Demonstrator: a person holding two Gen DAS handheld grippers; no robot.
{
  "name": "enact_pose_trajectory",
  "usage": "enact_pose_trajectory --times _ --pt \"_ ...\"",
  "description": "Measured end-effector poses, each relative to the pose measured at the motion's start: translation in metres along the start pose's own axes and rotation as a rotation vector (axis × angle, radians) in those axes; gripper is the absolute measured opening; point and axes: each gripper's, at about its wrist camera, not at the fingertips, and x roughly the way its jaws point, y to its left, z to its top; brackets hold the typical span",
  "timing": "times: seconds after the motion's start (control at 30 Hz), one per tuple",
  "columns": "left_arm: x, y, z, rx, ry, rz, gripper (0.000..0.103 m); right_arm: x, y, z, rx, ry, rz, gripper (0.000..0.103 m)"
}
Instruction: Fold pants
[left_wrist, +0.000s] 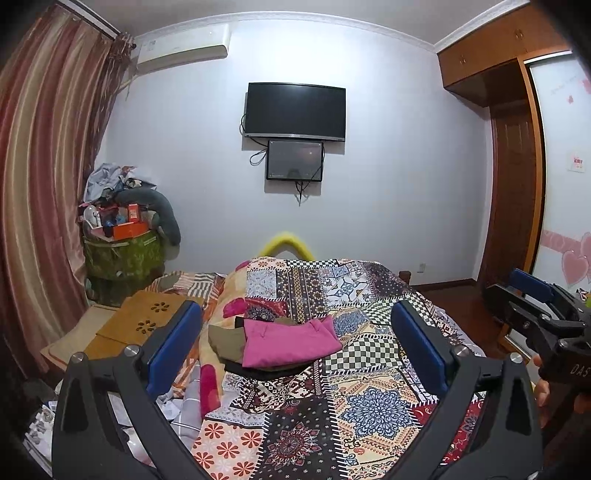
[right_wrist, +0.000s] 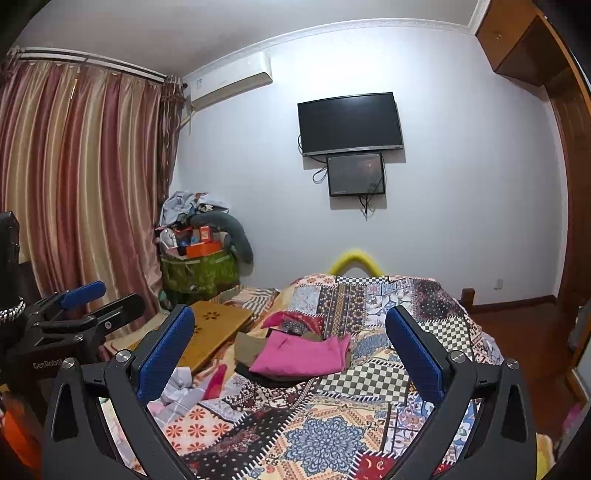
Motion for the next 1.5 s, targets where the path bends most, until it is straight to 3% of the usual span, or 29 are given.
enact_pose_trajectory --times 1.5 --pt "0.003 -0.008 -0.003 0.044 0.007 -0.043 0.103 -0.005 -0.005 0.001 0.031 0.007 -0.025 0.103"
